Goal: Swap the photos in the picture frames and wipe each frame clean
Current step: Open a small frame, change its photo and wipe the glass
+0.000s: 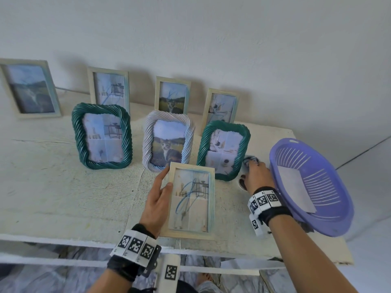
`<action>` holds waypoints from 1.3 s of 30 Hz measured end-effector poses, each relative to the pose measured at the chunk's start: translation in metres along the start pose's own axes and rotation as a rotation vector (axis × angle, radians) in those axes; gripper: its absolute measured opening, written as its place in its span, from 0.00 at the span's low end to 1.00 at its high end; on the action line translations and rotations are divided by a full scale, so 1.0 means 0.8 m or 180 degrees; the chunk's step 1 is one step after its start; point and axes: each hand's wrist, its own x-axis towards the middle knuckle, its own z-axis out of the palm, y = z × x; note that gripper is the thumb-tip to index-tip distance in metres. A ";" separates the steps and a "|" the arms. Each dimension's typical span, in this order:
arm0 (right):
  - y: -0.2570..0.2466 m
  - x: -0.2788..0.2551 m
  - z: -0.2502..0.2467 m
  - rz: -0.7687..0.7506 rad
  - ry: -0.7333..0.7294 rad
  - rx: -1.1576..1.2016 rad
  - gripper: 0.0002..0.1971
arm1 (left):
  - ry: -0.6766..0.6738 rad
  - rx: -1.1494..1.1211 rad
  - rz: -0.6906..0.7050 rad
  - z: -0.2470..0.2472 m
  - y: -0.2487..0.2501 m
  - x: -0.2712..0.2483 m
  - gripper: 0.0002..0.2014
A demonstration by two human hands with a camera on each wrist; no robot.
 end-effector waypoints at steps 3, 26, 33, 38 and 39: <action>0.002 -0.029 -0.007 -0.0041 0.0163 0.0084 0.17 | -0.0018 -0.0007 0.0058 0.001 -0.001 0.003 0.21; -0.107 -0.190 -0.005 -0.2228 0.0440 0.0601 0.18 | 0.0070 0.0748 0.0805 0.000 0.002 -0.002 0.20; -0.120 -0.175 -0.019 -0.2020 0.0723 0.0620 0.24 | 0.0136 0.0839 0.0812 0.002 0.005 -0.004 0.19; -0.104 -0.186 -0.012 -0.2344 0.0275 0.0417 0.22 | 0.0210 0.0893 0.0805 -0.005 0.003 -0.003 0.19; -0.103 -0.176 -0.014 -0.2163 0.0387 0.0409 0.24 | 0.0178 0.0875 0.0799 -0.002 0.003 -0.005 0.20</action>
